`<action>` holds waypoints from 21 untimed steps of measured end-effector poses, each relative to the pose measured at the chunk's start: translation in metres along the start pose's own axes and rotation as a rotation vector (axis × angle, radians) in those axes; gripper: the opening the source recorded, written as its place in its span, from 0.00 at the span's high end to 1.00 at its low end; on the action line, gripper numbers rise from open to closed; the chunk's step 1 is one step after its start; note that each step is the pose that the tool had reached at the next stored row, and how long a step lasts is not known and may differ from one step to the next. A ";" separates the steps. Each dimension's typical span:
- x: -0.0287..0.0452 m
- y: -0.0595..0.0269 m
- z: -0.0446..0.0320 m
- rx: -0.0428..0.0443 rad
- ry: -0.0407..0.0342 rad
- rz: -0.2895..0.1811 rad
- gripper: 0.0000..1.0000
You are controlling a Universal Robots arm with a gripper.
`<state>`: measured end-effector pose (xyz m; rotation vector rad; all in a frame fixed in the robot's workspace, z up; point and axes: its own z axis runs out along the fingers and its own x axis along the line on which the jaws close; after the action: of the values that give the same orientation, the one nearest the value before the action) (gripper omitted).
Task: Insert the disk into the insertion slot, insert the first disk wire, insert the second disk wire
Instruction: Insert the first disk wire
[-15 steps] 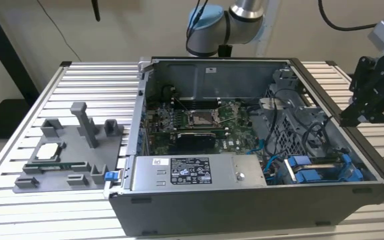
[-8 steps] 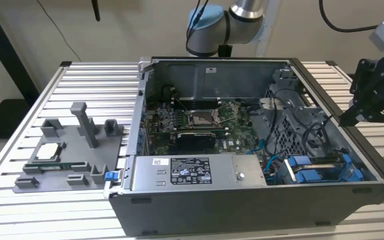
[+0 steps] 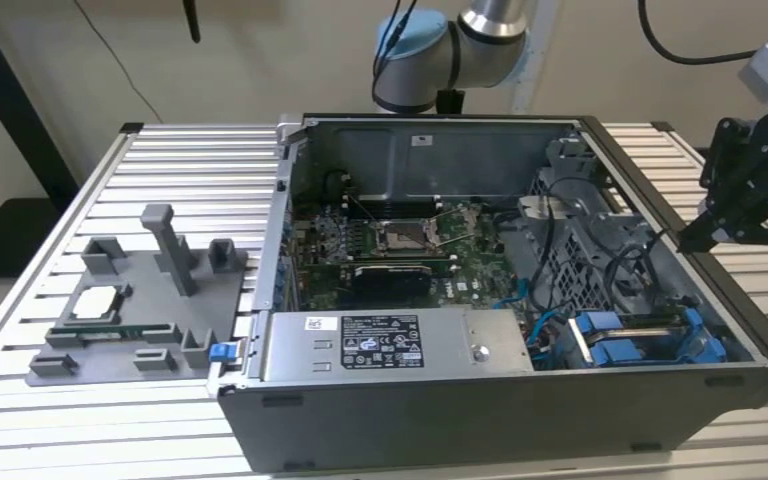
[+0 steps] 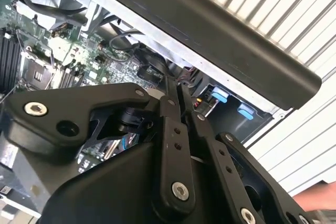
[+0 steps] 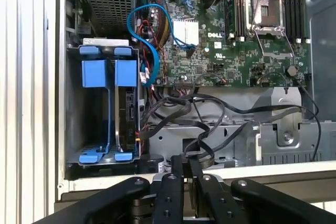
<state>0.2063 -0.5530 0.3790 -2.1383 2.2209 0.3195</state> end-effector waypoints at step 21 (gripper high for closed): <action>0.0131 0.0423 -0.0064 0.0004 -0.0058 0.001 1.00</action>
<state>0.1643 -0.5658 0.3880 -2.1333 2.2190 0.3249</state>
